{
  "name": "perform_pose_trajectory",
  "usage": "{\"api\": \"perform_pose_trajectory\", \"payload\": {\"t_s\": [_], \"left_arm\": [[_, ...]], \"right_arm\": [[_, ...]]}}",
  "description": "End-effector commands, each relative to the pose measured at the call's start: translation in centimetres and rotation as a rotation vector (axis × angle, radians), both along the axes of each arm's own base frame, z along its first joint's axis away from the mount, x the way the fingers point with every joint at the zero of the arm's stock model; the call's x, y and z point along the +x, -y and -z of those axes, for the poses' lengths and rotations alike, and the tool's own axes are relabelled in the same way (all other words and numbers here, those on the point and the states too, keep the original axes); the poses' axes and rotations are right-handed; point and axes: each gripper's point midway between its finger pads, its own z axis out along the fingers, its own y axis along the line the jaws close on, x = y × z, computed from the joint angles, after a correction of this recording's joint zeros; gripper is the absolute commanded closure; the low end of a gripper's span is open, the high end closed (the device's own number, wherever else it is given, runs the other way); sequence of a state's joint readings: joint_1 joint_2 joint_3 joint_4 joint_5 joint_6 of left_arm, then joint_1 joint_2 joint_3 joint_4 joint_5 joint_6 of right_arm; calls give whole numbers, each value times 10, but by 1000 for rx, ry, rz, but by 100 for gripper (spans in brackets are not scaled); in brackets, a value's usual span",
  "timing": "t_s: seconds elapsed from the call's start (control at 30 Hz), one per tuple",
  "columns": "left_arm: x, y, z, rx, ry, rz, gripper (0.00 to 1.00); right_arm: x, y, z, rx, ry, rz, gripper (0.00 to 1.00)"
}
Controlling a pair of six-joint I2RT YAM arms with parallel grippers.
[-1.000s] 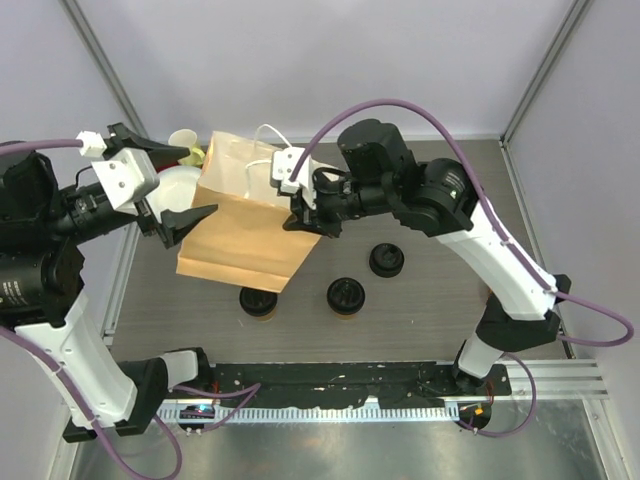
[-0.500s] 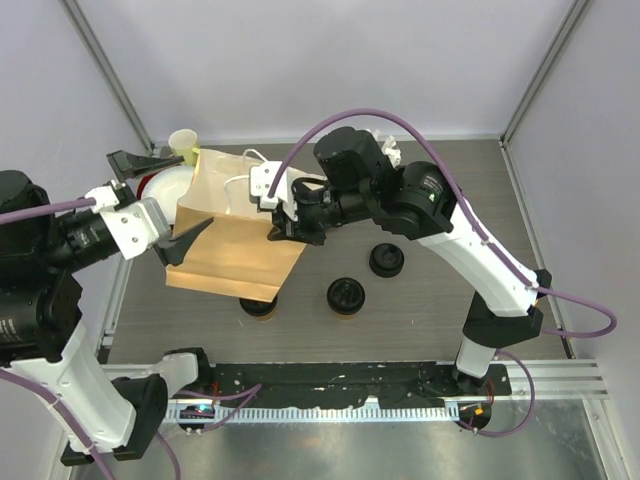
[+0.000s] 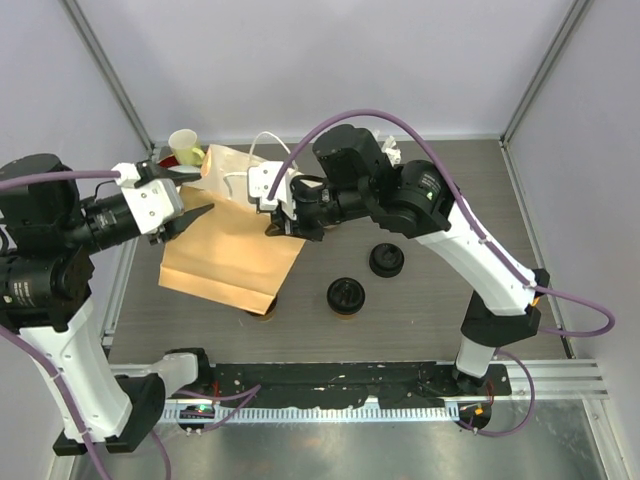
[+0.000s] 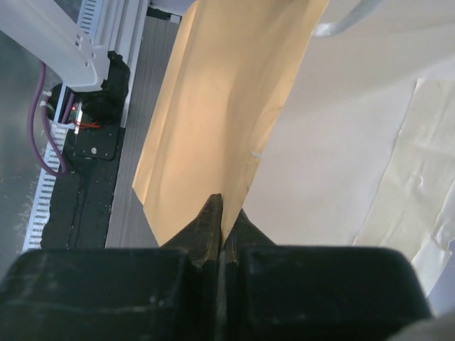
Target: Pack the takeout coffee
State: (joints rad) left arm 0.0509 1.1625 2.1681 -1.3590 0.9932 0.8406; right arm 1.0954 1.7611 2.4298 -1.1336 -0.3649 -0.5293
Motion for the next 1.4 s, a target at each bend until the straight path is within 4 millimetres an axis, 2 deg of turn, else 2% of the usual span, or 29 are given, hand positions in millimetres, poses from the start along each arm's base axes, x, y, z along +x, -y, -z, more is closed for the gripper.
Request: {"api": "perform_pose_trajectory", "payload": {"t_s": [0.0,0.17,0.2,0.27,0.4,0.43,0.57,0.6,0.63,0.67,0.73,0.77,0.9,1.03,1.2,1.37], "left_arm": [[-39,0,51,-4,-303,-14,62],[-39,0,55,0,-321,-14,85],[-38,0,55,-1,-325,-15,95],[-37,-1,57,0,-334,-23,99],[-30,-9,65,33,-340,-78,100],[-29,-11,67,43,-343,-89,100],[-28,-15,65,55,-329,-113,100],[-30,-14,64,49,-326,-109,96],[-33,-11,60,36,-318,-90,82],[-34,-9,57,30,-310,-80,58],[-40,-4,49,7,-298,-53,46],[-39,-3,47,-3,-304,-50,41],[-51,3,37,-41,-296,-25,37],[-49,5,45,-57,-348,-19,38],[-62,22,41,-161,-462,87,37],[-49,11,58,-103,-464,11,38]], "right_arm": [[2,-10,-25,86,73,-30,99],[9,-14,-18,67,80,-11,99],[12,-14,-17,63,85,4,99],[15,-14,-16,58,85,22,99],[25,-11,-16,59,79,88,99],[29,-8,-21,75,88,109,99],[35,-7,-20,86,79,127,99],[35,-8,-19,85,81,121,99],[35,-8,-17,77,80,117,99],[31,-13,-14,73,75,85,99],[24,-15,-8,51,80,20,99],[26,-17,-6,47,82,22,99],[33,-19,-1,25,104,39,99],[26,-23,-1,33,92,-5,99],[26,-25,-6,55,99,-12,99],[19,-22,-12,73,97,-37,99]]}}
